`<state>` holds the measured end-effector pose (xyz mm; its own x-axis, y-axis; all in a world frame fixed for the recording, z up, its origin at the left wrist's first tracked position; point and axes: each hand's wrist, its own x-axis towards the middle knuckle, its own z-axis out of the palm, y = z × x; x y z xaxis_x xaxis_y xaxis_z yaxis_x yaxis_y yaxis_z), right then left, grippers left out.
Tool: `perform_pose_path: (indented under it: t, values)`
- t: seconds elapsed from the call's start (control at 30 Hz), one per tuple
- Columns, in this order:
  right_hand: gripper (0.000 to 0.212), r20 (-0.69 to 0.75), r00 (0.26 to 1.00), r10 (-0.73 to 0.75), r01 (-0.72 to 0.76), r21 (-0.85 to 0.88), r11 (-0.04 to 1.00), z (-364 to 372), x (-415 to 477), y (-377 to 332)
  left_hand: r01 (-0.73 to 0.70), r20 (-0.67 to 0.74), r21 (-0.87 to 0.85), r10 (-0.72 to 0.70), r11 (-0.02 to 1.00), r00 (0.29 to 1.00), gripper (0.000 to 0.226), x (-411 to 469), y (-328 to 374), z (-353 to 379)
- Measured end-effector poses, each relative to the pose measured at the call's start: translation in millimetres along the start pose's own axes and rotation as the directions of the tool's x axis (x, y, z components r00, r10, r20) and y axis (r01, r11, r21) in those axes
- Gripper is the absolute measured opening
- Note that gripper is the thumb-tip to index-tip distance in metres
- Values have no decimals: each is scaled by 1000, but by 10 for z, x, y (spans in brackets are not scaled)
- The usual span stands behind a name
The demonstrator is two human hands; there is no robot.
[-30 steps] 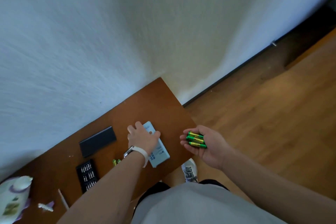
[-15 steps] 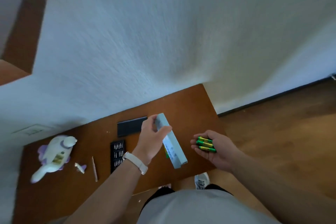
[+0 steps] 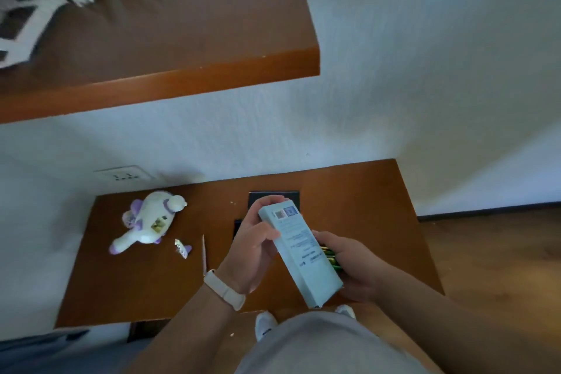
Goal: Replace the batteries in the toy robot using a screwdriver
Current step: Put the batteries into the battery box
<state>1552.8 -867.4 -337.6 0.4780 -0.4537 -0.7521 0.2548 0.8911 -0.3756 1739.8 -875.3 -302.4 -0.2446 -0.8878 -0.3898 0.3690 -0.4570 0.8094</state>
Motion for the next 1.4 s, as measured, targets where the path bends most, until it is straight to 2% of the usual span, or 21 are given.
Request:
perform_pose_path:
  t: [0.17,0.27,0.4,0.47,0.53,0.63,0.7,0.8,0.97,1.07,1.17,1.4]
  values:
    - [41,79,990,-114,115,-16,993,394,64,56,22,-66,1,-22,1000,998,39,-116,167,-344]
    - [41,105,982,-159,164,-37,986,564,103,121,70,-93,84,-62,994,994,33,-163,196,-519]
    - [42,83,982,-169,169,11,986,739,122,175,57,-88,195,-40,979,995,20,-216,230,-707]
    - [40,47,978,-205,207,-31,978,816,142,196,44,-89,288,-19,957,996,18,-246,271,-816]
    - [41,15,969,-245,246,-36,969,882,180,209,18,-65,361,6,932,998,16,-271,338,-923]
    - [43,-40,954,-297,299,67,952,987,243,211,-35,7,450,36,892,999,21,-316,469,-1072]
    - [41,-76,952,-296,304,124,945,1088,275,206,-56,49,539,35,840,998,12,-333,535,-1171]
    - [46,-53,956,-288,293,157,943,1231,325,230,-64,91,624,9,779,996,7,-354,604,-1286]
    - [28,-16,961,-276,277,21,961,1388,382,302,-61,119,692,-31,719,992,6,-374,710,-1430]
    - [18,-14,970,-243,243,0,970,1393,385,324,-61,108,735,-29,675,994,4,-396,700,-1432]
    - [23,-41,969,-242,241,-35,970,1367,346,290,-88,124,763,-12,640,992,7,-421,699,-1373]
    - [10,-12,950,-311,297,-268,917,1264,251,129,-129,104,724,77,678,992,8,-386,646,-1208]
